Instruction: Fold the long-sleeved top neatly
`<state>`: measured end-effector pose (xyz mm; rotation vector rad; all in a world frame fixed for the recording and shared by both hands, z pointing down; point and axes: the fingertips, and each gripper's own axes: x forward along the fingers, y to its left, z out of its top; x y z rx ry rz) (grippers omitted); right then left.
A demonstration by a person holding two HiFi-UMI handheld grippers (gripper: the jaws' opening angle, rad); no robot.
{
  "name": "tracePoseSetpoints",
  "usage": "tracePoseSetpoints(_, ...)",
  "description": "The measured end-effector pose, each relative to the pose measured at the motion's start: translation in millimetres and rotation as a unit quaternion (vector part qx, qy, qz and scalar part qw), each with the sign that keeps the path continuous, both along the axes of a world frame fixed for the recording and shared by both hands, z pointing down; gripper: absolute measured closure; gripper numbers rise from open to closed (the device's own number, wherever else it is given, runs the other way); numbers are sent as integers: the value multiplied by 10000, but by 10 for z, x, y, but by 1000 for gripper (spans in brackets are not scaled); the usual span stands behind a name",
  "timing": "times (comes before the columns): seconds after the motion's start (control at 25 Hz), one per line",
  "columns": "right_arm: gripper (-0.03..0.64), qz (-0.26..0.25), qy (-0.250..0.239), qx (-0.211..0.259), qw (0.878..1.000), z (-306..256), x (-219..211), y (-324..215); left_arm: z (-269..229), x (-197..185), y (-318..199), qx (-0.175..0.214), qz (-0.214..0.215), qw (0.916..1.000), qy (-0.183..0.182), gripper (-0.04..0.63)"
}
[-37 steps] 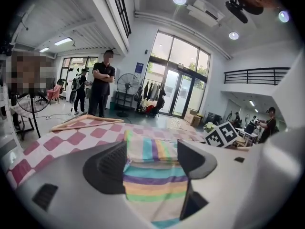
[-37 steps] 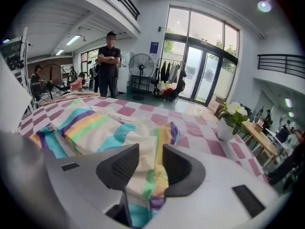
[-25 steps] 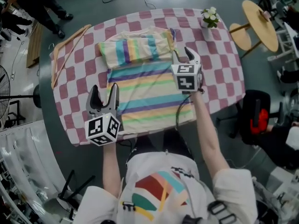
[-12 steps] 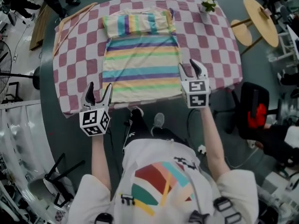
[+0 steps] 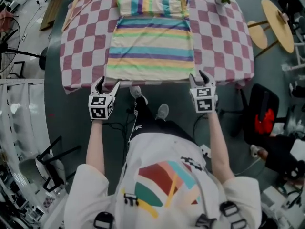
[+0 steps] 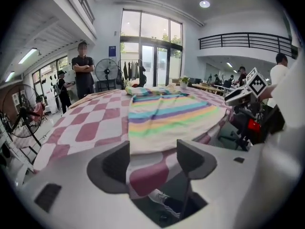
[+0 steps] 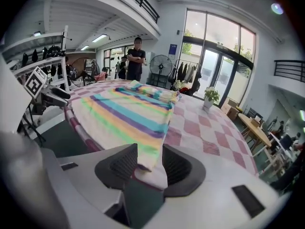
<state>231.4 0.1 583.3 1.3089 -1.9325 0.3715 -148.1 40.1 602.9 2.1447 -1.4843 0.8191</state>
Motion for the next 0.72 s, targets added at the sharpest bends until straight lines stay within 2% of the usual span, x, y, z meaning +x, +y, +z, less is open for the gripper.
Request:
tracePoseSetpoints(0.08,463,-20,18,-101,9999,90,1,57,60,-39,6,-55,66,9999,-110,296)
tracePoseSetpoints(0.16,466,-83,68,-197,9997,170,7,98,60,-108,-35,-17,86,9996,-269,387)
tracePoseSetpoints(0.24,466,-138,114,-298,9994,240,19,131,51,-186,-94,-6,172,9987,-479,409)
tracePoseSetpoints(0.4,469,-252,209,-455,9984,342,21,178,62,-272,-143,-109,602,9942,-879,427)
tracePoseSetpoints(0.52,472,-298,246,-541,9978,386,28,174,97,-297,-93,-307,899,9909,-950,428)
tracePoseSetpoints(0.64,476,-399,270,-582,9971,380,62,196,205,-333,-4,-495,1200,9842,-1202,426)
tracePoseSetpoints(0.72,477,-429,338,-617,9966,381,131,231,254,-314,-3,-544,1250,9830,-1226,428)
